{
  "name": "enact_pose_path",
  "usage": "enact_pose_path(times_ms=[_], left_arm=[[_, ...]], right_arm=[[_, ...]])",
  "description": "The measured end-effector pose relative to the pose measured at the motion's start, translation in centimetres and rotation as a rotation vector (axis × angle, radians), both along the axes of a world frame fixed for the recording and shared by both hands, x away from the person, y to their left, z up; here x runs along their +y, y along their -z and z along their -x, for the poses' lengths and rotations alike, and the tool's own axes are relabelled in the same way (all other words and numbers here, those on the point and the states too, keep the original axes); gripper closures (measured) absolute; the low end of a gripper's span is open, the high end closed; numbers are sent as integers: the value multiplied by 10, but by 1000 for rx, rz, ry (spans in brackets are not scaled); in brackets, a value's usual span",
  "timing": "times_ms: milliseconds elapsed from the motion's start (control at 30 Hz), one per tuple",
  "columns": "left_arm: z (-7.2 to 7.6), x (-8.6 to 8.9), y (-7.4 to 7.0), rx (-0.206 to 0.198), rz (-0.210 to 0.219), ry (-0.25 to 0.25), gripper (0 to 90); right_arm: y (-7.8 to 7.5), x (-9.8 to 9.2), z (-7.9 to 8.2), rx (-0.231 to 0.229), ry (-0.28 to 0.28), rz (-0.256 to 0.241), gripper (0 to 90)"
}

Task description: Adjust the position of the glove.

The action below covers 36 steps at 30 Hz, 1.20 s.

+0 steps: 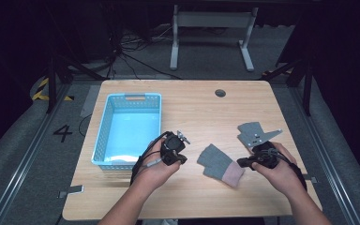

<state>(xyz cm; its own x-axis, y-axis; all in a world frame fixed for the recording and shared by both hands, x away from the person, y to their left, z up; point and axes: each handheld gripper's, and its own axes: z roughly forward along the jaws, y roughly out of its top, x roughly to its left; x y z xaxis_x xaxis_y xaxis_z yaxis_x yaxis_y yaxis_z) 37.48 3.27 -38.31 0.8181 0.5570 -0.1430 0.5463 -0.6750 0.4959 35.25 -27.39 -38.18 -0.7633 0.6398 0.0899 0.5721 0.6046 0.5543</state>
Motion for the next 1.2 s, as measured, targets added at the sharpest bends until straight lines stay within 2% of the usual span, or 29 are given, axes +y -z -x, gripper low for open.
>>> enact_pose_path(times_ms=[133,167,200,233,400,433,567,800,967,1200], left_arm=[[2,1,-1,-1,-2,-3,871],[2,2,-1,-1,-3,0,871],[3,5,-3,-2,1,-4,865],[3,5,-3,-2,1,-4,863],[3,10,-6,-10,13,-18,854],[3,11,-6,-12,12,-18,854],[3,12,-6,-11,8,-17,849],[1,11,-6,-7,10,-15,840],[0,11,-5,-4,12,-14,836],[-1,11,-4,-1,12,-14,834]], right_arm=[[6,26,-7,-1,-47,-13,900],[6,26,-7,-1,-47,-13,900],[8,36,-12,-1,-56,-23,900],[8,36,-12,-1,-56,-23,900],[17,61,-24,-7,-74,-46,900],[17,61,-24,-7,-74,-46,900],[27,82,-33,-11,-91,-34,900],[38,98,-44,9,-99,0,900],[44,106,-47,14,-97,-2,900],[52,109,-54,10,-92,22,900]])
